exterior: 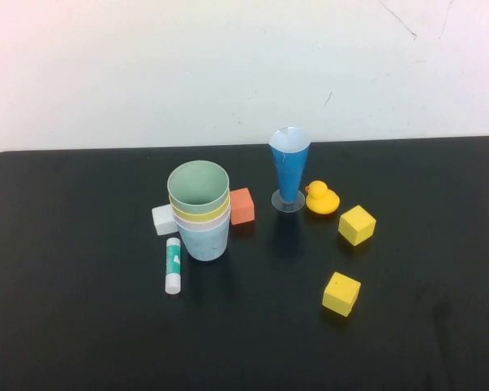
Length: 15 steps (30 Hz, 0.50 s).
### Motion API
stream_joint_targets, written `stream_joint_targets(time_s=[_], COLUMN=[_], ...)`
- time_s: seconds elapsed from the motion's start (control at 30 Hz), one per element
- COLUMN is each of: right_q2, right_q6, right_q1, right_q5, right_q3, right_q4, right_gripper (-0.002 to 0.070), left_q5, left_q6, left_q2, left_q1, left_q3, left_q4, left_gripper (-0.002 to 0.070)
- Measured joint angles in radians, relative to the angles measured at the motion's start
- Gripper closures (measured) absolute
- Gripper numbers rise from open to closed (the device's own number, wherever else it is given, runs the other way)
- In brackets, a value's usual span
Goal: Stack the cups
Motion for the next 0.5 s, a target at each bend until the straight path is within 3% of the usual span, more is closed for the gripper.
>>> stream_joint_targets(time_s=[0.5], right_q2=[-0.054], right_q6=[0.016], right_q1=[0.000], right_q5=[0.102], right_q3=[0.040], right_q4=[-0.002], right_gripper=[0.0665], left_q5=[0.200], left_q6=[-0.002], left_q2=[0.000], left_q1=[0.000], left_q3=[0.000], left_q4=[-0.017], left_gripper=[0.0675])
